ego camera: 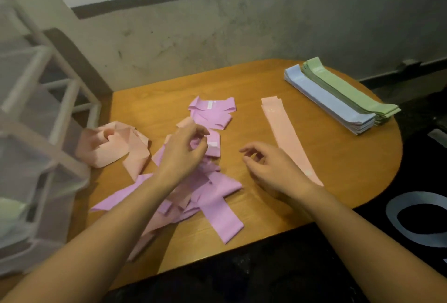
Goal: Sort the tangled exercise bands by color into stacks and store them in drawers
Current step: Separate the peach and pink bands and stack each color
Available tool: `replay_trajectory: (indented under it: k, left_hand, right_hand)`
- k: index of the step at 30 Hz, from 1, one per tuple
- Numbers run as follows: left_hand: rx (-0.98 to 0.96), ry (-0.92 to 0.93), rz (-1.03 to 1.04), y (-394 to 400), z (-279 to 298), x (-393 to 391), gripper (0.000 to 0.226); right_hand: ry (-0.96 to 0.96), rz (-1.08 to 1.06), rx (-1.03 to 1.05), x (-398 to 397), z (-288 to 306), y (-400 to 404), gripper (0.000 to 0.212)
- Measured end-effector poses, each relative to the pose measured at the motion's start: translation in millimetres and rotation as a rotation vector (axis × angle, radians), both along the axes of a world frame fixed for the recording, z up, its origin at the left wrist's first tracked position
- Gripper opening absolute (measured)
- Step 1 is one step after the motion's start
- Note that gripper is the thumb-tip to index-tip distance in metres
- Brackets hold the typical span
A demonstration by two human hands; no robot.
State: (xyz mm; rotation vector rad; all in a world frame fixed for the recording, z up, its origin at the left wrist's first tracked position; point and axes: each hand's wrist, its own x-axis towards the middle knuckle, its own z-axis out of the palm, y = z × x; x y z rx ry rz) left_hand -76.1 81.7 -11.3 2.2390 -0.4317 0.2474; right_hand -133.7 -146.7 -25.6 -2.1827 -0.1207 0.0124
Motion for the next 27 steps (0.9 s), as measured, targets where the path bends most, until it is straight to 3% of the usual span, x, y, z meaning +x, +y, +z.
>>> replay_trajectory:
  k: [4, 11, 20, 24, 27]
  left_hand:
    - [0.11, -0.103, 0.128, 48, -11, -5, 0.017]
    - [0.254, -0.071, 0.223, 97, -33, -18, 0.019]
    - [0.017, 0.001, 0.511, 137, -52, -38, 0.023]
    - [-0.191, 0.049, 0.557, 141, -57, -43, 0.032]
    - [-0.203, 0.061, 0.541, 141, -56, -44, 0.035]
  right_hand:
    - [-0.012, 0.035, 0.069, 16, 1, 35, 0.021]
    - [-0.043, 0.162, 0.059, 41, 12, 88, 0.02]
    - [-0.054, 0.407, -0.171, 78, 29, 181, 0.032]
    - [-0.036, 0.468, -0.369, 91, 23, 215, 0.041]
    - [-0.038, 0.451, -0.546, 99, 14, 232, 0.053]
